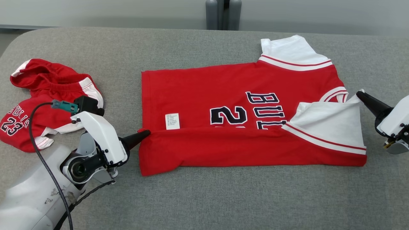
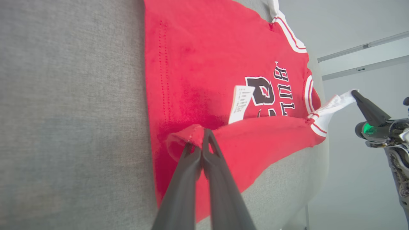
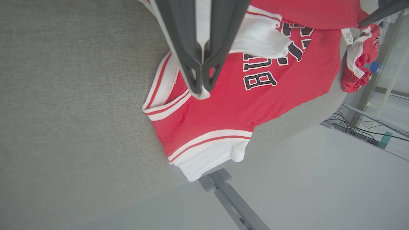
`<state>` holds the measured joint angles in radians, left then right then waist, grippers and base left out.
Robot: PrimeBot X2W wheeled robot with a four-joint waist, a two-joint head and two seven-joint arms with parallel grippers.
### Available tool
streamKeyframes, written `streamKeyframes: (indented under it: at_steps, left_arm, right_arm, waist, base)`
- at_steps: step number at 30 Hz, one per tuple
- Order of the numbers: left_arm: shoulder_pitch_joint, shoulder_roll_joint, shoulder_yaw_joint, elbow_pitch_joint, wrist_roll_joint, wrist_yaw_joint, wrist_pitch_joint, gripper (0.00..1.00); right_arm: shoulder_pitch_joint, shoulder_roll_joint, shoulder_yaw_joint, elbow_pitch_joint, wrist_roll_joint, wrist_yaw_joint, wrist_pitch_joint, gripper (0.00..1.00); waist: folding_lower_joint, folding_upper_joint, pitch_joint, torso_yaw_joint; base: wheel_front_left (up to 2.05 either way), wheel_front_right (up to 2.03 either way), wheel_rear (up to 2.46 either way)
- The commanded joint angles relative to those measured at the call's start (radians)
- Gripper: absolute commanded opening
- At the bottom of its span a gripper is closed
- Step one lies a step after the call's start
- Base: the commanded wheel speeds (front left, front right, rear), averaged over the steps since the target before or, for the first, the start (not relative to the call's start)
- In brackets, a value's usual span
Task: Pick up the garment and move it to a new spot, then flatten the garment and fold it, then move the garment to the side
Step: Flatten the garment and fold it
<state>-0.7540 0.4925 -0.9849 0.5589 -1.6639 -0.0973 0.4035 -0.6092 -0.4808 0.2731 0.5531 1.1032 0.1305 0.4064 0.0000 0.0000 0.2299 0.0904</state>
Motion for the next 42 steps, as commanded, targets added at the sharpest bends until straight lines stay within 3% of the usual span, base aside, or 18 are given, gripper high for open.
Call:
streamKeyframes:
  at_steps: [1, 23, 24, 25, 35, 42]
  left_arm:
    - [-0.012, 0.000, 0.002, 0.011, 0.007, -0.008, -0.003, 0.00]
    - [-0.038, -0.045, -0.026, 0.085, 0.073, -0.025, -0.025, 0.00]
    - [-0.039, -0.046, -0.029, 0.091, 0.080, -0.025, -0.025, 0.40]
    - [-0.042, -0.047, -0.031, 0.100, 0.087, -0.021, -0.032, 1.00]
    - [-0.056, -0.061, -0.055, 0.162, 0.147, -0.017, -0.082, 1.00]
    - [-0.075, -0.038, -0.091, 0.209, 0.282, 0.023, -0.240, 1.00]
  right_arm:
    - [-0.013, -0.015, 0.011, 0.013, 0.011, 0.001, -0.021, 0.00]
    - [-0.081, -0.015, 0.139, 0.105, 0.106, 0.001, -0.123, 0.00]
    - [-0.087, -0.014, 0.137, 0.116, 0.113, 0.001, -0.129, 0.04]
    - [-0.099, -0.017, 0.138, 0.118, 0.111, 0.001, -0.146, 1.00]
    - [-0.100, -0.027, 0.153, 0.149, 0.157, 0.001, -0.243, 1.00]
    - [-0.058, -0.058, 0.182, 0.116, 0.126, 0.001, -0.389, 1.00]
  waist:
    - [0.0000, 0.0000, -0.006, 0.001]
    - [0.0000, 0.0000, 0.017, 0.006]
    - [0.0000, 0.0000, 0.017, 0.007]
    - [0.0000, 0.0000, 0.017, 0.008]
    - [0.0000, 0.0000, -0.013, 0.021]
    - [0.0000, 0.0000, -0.073, 0.025]
  base:
    - [0.00, 0.00, 0.00]
    - [0.00, 0.00, 0.00]
    - [0.00, 0.00, 0.00]
    - [0.00, 0.00, 0.00]
    - [0.00, 0.00, 0.00]
    - [0.00, 0.00, 0.00]
